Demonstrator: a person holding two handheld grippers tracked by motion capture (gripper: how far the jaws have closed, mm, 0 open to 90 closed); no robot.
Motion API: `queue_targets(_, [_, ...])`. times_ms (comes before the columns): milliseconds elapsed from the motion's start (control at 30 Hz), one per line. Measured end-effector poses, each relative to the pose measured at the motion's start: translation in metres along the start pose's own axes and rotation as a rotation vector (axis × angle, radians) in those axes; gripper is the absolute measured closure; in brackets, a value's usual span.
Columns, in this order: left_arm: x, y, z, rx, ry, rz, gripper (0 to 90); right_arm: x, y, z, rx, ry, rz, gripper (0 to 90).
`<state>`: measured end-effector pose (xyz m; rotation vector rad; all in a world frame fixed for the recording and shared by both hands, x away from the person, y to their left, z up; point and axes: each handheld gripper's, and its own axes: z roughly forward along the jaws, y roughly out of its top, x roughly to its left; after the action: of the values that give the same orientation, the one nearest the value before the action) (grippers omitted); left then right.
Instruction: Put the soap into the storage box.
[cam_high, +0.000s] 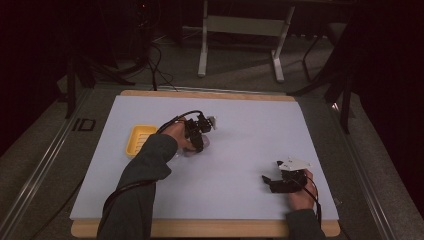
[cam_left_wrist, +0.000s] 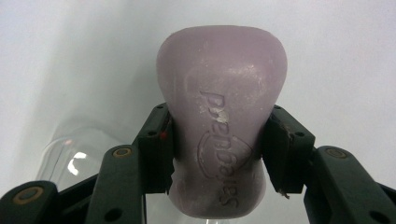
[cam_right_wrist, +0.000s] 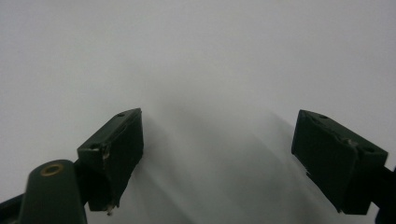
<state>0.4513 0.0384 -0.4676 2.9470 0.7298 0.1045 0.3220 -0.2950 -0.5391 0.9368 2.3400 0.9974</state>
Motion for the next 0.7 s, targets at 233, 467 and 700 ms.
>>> queue_targets(233, [0.005,-0.008,-0.013,-0.009,0.003,-0.017,49.8,0.000,0.000,0.000,0.000,-0.001,0.000,16.4])
queue_targets(467, [0.008,-0.016,-0.019,-0.011,0.007,-0.030,49.8,0.000,0.000,0.000,-0.001,-0.001,0.001,16.4])
queue_targets(700, [0.012,-0.022,-0.023,-0.005,0.018,-0.045,49.8,0.000,0.000,0.000,-0.002,-0.001,0.001,16.4])
